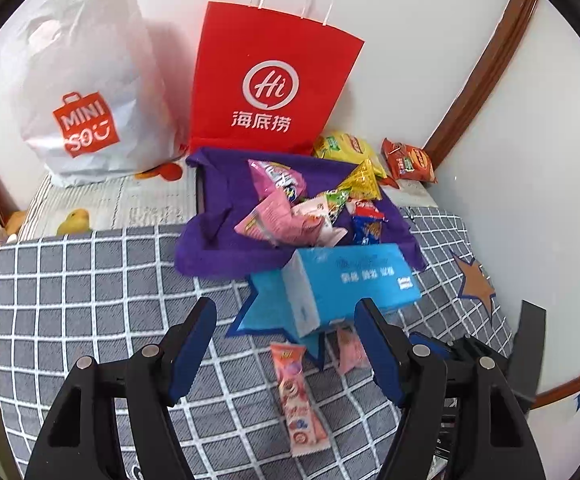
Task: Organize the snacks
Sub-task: 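Grasp the pink candy packet on the bed cover with the right tool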
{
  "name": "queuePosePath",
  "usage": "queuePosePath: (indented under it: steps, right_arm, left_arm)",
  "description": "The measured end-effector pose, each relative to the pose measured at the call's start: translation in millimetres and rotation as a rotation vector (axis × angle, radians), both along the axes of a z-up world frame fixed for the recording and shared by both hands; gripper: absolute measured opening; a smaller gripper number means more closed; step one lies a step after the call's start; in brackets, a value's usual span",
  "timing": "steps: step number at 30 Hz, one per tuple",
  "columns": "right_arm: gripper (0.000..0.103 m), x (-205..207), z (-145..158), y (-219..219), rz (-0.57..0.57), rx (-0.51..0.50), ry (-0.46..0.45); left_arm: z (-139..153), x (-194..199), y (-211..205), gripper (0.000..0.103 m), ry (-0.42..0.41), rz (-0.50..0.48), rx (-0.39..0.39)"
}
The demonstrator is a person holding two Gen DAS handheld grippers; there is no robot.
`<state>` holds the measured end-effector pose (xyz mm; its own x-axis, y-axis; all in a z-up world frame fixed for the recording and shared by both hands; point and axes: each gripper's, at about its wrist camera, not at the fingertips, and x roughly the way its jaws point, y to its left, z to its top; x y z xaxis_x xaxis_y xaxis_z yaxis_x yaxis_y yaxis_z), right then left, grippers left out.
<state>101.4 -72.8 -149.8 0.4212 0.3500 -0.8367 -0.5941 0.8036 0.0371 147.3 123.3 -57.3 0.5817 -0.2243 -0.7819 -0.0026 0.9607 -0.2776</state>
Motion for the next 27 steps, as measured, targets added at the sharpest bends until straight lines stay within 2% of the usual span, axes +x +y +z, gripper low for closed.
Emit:
queuePosePath:
  steps: [3, 10, 15, 18, 19, 20, 21, 27]
  right_arm:
    - [0.062, -0.7, -9.9, 5.3, 0.01, -0.071, -0.033]
    - [0.062, 7.0, -26.0, 19.4, 0.084, -0.156, -0.05]
    - [0.062, 10.4, -31.4, 33.3, 0.138, -0.141, -0.033]
    - [0.061, 15.4, -42.3, 38.3, 0.127, -0.163, 0.001]
    - [0.059, 16.2, -41.9, 35.4, 0.115, -0.137, 0.011]
    - [0.046, 17.1, -41.6, 32.1, 0.107, -0.117, 0.038]
    - [0.038, 17.3, -40.9, 27.4, 0.098, -0.095, 0.066]
    - [0.035, 4.8, -29.8, -13.2, -0.013, -0.084, 0.02]
  left_arm:
    - [-4.8, -4.8, 1.7, 0.07, 0.009, -0.001, 0.002]
    - [-15.8, -9.5, 6.4, 0.07, 0.019, 0.01, -0.017]
    - [-20.8, -10.3, 3.3, 0.07, 0.031, 0.001, -0.016]
    - [-23.0, -10.4, -0.5, 0.07, 0.04, -0.007, -0.014]
    - [-23.7, -11.3, -2.3, 0.07, 0.042, -0.01, -0.01]
    - [-24.8, -12.4, -3.9, 0.07, 0.043, -0.013, -0.007]
    - [-26.1, -13.4, -5.6, 0.07, 0.045, -0.016, -0.005]
    - [-45.2, -16.1, -14.9, 0.07, 0.078, -0.028, -0.023]
